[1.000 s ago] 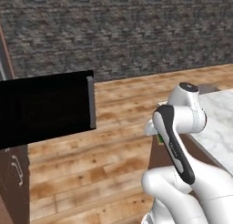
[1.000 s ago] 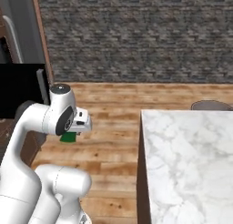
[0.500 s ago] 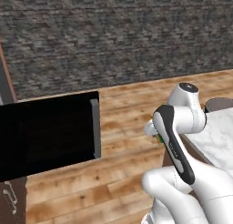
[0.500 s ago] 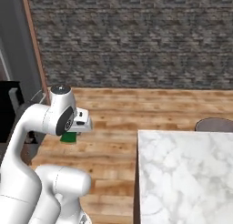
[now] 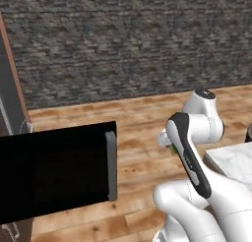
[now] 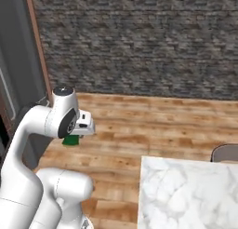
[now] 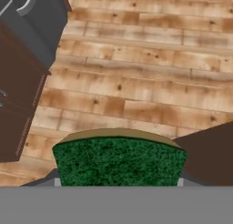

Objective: Place the sponge inside the microwave to prepare for sanitizing.

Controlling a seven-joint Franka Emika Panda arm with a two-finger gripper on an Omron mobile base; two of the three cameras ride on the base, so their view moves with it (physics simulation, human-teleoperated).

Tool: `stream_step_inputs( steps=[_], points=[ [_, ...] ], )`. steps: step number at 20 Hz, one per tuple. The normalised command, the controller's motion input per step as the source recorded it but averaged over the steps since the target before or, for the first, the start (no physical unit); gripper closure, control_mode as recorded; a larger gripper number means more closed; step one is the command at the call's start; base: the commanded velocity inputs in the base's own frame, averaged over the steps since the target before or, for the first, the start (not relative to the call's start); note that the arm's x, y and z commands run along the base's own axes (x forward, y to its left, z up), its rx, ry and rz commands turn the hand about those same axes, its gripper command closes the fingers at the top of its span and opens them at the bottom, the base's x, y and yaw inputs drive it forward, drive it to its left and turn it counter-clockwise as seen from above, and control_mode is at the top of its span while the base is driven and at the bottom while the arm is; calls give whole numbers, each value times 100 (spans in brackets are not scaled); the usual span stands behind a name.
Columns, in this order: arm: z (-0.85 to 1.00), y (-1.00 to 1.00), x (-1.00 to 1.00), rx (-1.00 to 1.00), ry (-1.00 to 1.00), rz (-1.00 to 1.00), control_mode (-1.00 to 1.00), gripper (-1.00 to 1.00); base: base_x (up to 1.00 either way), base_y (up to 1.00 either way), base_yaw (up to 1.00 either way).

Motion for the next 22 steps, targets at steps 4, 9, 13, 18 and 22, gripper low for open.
stream_step_inputs(
  steps=[4,9,13,18,22],
  points=[
    [0,0,0,0,0,0,100,100,69,-20,26],
    [0,0,0,0,0,0,100,100,70,-20,25],
    [0,0,0,0,0,0,100,100,74,-16,29],
    [0,0,0,0,0,0,100,100,74,-10,40],
    [0,0,0,0,0,0,100,100,54,-10,65]
  ],
)
